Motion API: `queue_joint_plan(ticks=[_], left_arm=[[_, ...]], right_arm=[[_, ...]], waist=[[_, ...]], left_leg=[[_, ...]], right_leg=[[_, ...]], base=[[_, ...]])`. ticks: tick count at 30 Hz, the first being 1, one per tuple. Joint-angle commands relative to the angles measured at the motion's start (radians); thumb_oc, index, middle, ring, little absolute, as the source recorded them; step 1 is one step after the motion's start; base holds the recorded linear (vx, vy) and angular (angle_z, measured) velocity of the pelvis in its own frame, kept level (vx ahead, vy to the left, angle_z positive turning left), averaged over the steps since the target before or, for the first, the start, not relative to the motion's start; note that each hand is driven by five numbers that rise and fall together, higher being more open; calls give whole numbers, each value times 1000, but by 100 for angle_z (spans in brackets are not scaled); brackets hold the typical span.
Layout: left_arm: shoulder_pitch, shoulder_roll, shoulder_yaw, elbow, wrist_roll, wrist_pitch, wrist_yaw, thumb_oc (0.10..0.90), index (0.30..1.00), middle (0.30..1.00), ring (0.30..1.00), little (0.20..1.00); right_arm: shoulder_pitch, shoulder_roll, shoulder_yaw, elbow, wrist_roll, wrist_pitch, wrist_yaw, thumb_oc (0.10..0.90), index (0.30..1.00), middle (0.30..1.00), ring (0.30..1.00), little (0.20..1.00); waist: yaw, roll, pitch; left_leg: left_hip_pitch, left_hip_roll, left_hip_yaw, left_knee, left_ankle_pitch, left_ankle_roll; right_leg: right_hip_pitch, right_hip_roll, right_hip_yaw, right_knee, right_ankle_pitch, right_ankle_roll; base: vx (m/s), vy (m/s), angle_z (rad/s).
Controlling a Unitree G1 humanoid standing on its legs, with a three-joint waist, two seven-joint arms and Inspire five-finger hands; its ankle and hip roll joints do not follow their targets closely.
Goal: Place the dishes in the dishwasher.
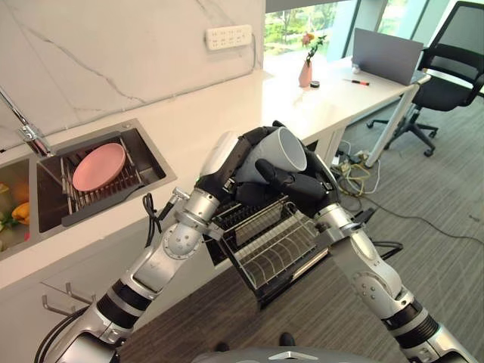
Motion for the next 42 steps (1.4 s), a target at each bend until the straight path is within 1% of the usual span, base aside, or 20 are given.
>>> queue_joint_plan(ticks=[1, 3, 8, 9, 11, 12, 13, 14, 19, 20, 22, 23, 26, 29, 32, 36, 38, 39, 40, 42], left_arm=[[-132, -16, -69, -101, 20, -134, -1, 400, 300, 300, 300, 300], [-119, -25, -62, -95, 31, -133, 7, 400, 300, 300, 300, 300], [-79, -30, -24, -87, 38, -131, 26, 400, 300, 300, 300, 300], [-66, -31, -11, -88, 35, -129, 31, 436, 354, 354, 354, 354], [-66, -31, -11, -88, 35, -129, 31, 436, 354, 354, 354, 354], [-57, -33, -3, -89, 28, -127, 31, 558, 538, 538, 538, 538], [-57, -33, -3, -89, 28, -127, 31, 558, 538, 538, 538, 538], [-36, -41, 15, -89, 8, -124, 33, 800, 900, 900, 900, 900], [-14, -52, 39, -82, -20, -119, 42, 800, 900, 900, 900, 900], [10, -70, 66, -82, -42, -114, 72, 800, 900, 900, 900, 900], [40, -76, 105, -90, -64, -115, 94, 800, 900, 900, 900, 900], [40, -76, 105, -90, -64, -115, 94, 800, 900, 900, 900, 900], [106, -79, 185, -81, -113, -107, 128, 800, 900, 900, 900, 900], [149, -78, 227, -80, -152, -105, 121, 800, 900, 900, 900, 900], [191, -69, 252, -75, -198, -106, 87, 800, 900, 900, 900, 900], [311, -46, 287, -35, -359, -78, -49, 800, 900, 900, 900, 900], [351, -39, 295, -18, -438, -60, -103, 800, 900, 900, 900, 900], [351, -39, 295, -18, -438, -60, -103, 800, 900, 900, 900, 900], [396, -19, 300, 9, -512, -30, -162, 800, 900, 900, 900, 900], [445, 12, 313, 28, -575, 2, -224, 800, 900, 900, 900, 900]], right_arm=[[-127, 84, -58, -52, -12, -79, 35, 400, 300, 300, 300, 300], [-101, 128, -95, -46, -38, -102, 9, 400, 300, 300, 300, 300], [-55, 175, -130, -53, -68, -123, -22, 400, 300, 300, 300, 300], [-47, 183, -134, -53, -69, -126, -28, 400, 300, 300, 300, 300], [-47, 183, -134, -53, -69, -126, -28, 400, 300, 300, 300, 300], [-41, 190, -137, -50, -67, -130, -33, 400, 300, 300, 300, 300], [-41, 190, -137, -50, -67, -130, -33, 400, 300, 300, 300, 300], [-26, 212, -136, -56, -10, -130, -15, 400, 300, 300, 300, 300], [-1, 226, -145, -61, 22, -141, -8, 400, 300, 300, 300, 300], [38, 285, -158, -72, 121, -178, -17, 400, 300, 300, 300, 300], [68, 302, -187, -98, 150, -197, -40, 400, 300, 300, 300, 300], [68, 302, -187, -98, 150, -197, -40, 400, 300, 300, 300, 300], [85, 306, -311, -120, 120, -256, -98, 400, 300, 300, 300, 300], [87, 297, -378, -124, 61, -270, -137, 400, 300, 300, 300, 300], [99, 250, -420, -111, -18, -241, -149, 400, 300, 300, 300, 300], [124, 82, -500, -50, -196, -128, -120, 400, 300, 300, 300, 300], [120, 12, -512, -21, -239, -96, -99, 400, 300, 300, 300, 300], [120, 12, -512, -21, -239, -96, -99, 400, 300, 300, 300, 300], [122, -76, -502, 20, -265, -52, -55, 400, 300, 300, 300, 300], [120, -204, -484, 50, -322, 3, 4, 400, 300, 300, 300, 300]], waist=[[16, -47, -52], [14, -43, -52], [13, -38, -53], [13, -37, -53], [13, -37, -53], [14, -37, -52], [14, -37, -52], [17, -35, -52], [20, -36, -53], [21, -35, -55], [23, -34, -56], [23, -34, -56], [27, -36, -59], [29, -37, -60], [30, -40, -60], [38, -52, -47], [41, -56, -44], [41, -56, -44], [49, -64, -39], [58, -71, -35]], left_leg=[[-24, -28, 5, 9, -33, -24], [-23, -28, 3, 9, -34, -25], [-21, -28, 3, 9, -36, -25], [-19, -27, 3, 9, -36, -25], [-19, -27, 3, 9, -36, -25], [-18, -27, 1, 9, -36, -24], [-18, -27, 1, 9, -36, -24], [-16, -27, 0, 9, -37, -24], [-15, -26, -4, 9, -36, -24], [-15, -26, -9, 9, -36, -24], [-15, -26, -11, 9, -36, -25], [-15, -26, -11, 9, -36, -25], [-16, -25, -17, 9, -38, -26], [-18, -26, -22, 9, -39, -26], [-22, -26, -26, 9, -38, -25], [-27, -29, -30, 9, -36, -21], [-30, -29, -33, 9, -35, -20], [-30, -29, -33, 9, -35, -20], [-35, -30, -36, 9, -32, -21], [-44, -30, -41, 9, -26, -23]], right_leg=[[91, -49, -25, 24, -132, 70], [92, -49, -31, 23, -133, 69], [92, -49, -32, 22, -133, 68], [94, -49, -32, 22, -133, 68], [94, -49, -32, 22, -133, 68], [93, -49, -31, 22, -133, 67], [93, -49, -31, 22, -133, 67], [96, -47, -31, 21, -134, 66], [99, -46, -35, 20, -136, 64], [102, -46, -38, 18, -137, 63], [102, -45, -40, 19, -138, 62], [102, -45, -40, 19, -138, 62], [104, -46, -48, 17, -138, 60], [104, -45, -56, 17, -139, 60], [102, -45, -57, 18, -138, 61], [97, -45, -67, 21, -136, 64], [96, -45, -72, 22, -135, 66], [96, -45, -72, 22, -135, 66], [94, -46, -77, 22, -133, 68], [91, -45, -84, 23, -132, 72]], base=[[8, 5, 4], [8, 8, 7], [5, 0, 4], [0, 0, 0], [0, 0, 0], [0, 0, 0], [0, 0, 0], [0, 0, 0], [0, 0, 0], [0, 0, 0], [19, -4, 5], [0, 0, 0], [0, 0, 0], [2, -5, 5], [-2, -1, 7], [0, 1, 3], [0, 0, 0], [-22, -4, 3], [-23, -2, 8], [-33, -5, 8]])
